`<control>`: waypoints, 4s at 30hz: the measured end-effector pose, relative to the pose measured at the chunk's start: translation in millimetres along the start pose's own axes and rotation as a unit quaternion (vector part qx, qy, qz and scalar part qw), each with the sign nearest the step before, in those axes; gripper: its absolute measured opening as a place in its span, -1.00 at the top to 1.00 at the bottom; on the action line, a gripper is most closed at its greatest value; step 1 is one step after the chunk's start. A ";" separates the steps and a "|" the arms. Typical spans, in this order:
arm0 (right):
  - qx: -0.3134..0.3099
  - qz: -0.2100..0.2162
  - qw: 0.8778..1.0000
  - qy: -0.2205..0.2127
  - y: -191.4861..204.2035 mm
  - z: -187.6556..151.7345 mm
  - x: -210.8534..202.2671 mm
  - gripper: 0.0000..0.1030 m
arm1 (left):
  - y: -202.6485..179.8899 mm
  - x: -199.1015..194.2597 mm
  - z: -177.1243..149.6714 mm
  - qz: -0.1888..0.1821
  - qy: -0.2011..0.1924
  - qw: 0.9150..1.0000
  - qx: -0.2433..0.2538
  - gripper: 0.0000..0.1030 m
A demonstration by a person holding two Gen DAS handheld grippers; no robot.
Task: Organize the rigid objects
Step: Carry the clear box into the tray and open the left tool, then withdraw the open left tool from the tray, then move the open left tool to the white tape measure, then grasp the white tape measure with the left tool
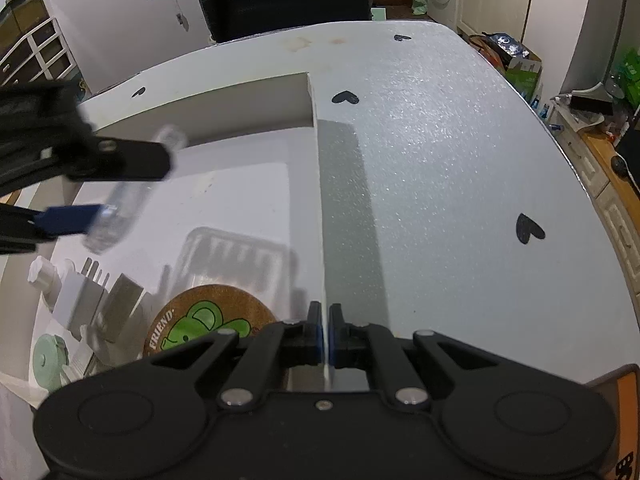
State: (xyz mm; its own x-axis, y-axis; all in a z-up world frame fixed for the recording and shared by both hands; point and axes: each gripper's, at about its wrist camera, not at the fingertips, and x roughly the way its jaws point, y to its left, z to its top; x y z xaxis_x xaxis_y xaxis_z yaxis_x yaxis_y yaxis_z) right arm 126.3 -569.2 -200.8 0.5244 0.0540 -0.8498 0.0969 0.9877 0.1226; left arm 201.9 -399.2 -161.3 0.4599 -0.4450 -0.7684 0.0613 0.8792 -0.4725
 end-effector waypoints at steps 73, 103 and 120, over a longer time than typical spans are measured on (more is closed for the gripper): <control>0.004 0.001 1.000 0.008 -0.5 4.1 5.7 0.92 | 84.7 -128.3 -0.1 0.060 -0.097 0.978 0.175 -1.00; 0.019 0.000 1.000 0.008 -1.9 4.9 4.9 0.90 | 316.8 -135.1 55.0 0.228 -0.182 0.949 0.119 -0.98; 0.034 -0.010 0.999 0.007 -0.3 4.6 5.1 0.88 | 352.8 -119.1 93.0 0.219 -0.167 0.946 0.170 -0.03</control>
State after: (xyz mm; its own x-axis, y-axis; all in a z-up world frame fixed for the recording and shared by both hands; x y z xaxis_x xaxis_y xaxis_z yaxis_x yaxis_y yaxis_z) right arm 132.9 -569.9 -202.9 0.5094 0.0369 -0.8597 0.1648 0.9764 0.1396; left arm 251.2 -20.2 -196.3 0.7576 0.0036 -0.6528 0.0550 0.9961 0.0692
